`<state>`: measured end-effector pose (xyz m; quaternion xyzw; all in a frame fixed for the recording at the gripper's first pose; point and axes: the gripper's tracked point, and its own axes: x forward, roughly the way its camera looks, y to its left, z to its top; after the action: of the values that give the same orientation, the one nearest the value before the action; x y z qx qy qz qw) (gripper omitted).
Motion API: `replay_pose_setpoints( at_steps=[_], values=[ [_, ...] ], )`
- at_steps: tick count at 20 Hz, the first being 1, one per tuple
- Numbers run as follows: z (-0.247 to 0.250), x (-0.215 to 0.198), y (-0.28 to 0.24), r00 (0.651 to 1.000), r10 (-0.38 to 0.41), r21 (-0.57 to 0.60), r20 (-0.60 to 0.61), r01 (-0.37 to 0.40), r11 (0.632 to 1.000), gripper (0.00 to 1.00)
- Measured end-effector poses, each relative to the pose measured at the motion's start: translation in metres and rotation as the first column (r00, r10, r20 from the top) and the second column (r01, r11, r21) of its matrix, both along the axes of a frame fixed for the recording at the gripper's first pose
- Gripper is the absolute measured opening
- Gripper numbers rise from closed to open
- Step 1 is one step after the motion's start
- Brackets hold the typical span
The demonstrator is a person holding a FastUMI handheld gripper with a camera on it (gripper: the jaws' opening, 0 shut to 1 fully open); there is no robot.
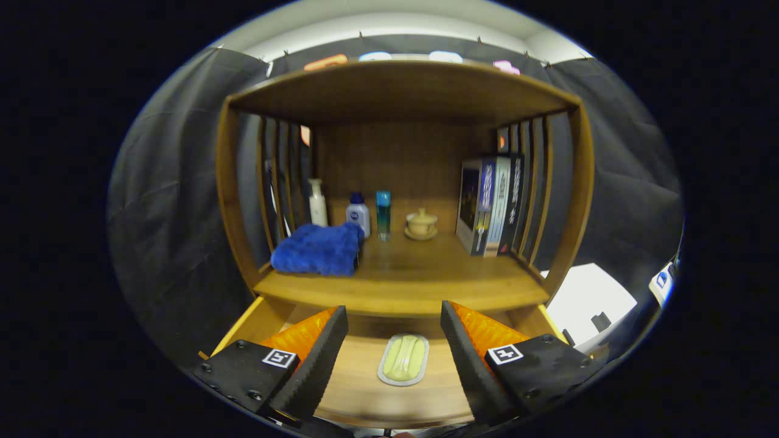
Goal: Pull open the drawer, take out the items inside it, and place them on the countertop above the cabinet.
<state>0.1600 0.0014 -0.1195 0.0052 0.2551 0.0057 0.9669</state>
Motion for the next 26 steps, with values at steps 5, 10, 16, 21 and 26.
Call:
replay_pose_setpoints(
  at_steps=[5,10,16,21,26],
  values=[
    [-0.066,0.02,0.0,0.98,-0.036,-0.003,-0.196,0.036,0.999,0.99],
    [-0.117,0.02,0.006,0.924,-0.042,0.032,-0.379,0.058,0.998,0.99],
    [-0.154,0.013,0.006,0.849,-0.056,0.074,-0.525,0.111,0.991,0.9],
    [-0.169,0.007,0.004,0.814,-0.062,0.064,-0.577,0.121,0.991,0.78],
    [-0.17,0.005,-0.007,0.831,-0.098,0.051,-0.548,0.15,0.987,0.28]
  ],
)
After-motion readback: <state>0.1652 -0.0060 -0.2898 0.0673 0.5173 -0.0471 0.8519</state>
